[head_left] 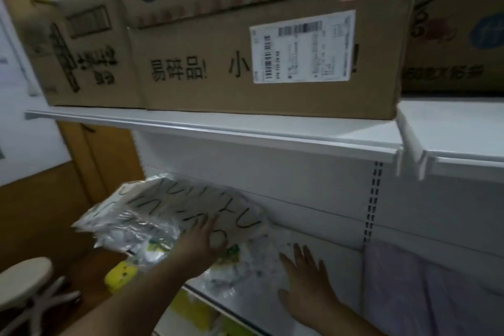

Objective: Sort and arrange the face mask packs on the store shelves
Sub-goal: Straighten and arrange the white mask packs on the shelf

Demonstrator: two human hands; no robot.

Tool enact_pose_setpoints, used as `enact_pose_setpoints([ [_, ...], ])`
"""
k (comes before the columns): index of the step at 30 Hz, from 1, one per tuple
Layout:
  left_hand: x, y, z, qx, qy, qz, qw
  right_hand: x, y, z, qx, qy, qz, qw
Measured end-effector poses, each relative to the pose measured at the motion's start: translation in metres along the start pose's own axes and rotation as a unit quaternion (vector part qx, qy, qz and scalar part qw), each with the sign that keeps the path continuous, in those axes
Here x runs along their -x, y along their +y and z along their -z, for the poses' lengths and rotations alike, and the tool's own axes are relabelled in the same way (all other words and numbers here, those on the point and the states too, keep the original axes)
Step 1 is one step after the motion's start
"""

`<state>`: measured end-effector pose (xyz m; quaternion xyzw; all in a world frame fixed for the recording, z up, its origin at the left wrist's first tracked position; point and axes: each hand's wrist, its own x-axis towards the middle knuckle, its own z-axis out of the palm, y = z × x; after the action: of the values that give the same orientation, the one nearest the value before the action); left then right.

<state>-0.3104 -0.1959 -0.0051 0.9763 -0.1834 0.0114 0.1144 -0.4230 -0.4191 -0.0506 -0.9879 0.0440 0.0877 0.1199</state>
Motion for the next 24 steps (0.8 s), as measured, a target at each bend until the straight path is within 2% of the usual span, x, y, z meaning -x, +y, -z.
enact_pose_setpoints([
  [6, 0.009, -0.094, 0.024, 0.029, -0.008, 0.015, 0.999, -0.033, -0.084, 0.0, -0.004, -0.005, 0.03, 1.0],
  [13, -0.001, -0.181, 0.025, 0.095, -0.03, -0.012, 0.995, -0.054, -0.159, -0.01, 0.01, 0.057, 0.027, 0.998],
  [19, -0.019, -0.211, 0.027, 0.108, -0.039, -0.048, 0.992, -0.063, -0.198, -0.016, 0.013, 0.061, -0.009, 0.998],
  [24, -0.047, -0.195, 0.015, 0.085, -0.077, -0.089, 0.989, -0.07, -0.193, -0.015, -0.004, 0.067, -0.043, 0.997],
])
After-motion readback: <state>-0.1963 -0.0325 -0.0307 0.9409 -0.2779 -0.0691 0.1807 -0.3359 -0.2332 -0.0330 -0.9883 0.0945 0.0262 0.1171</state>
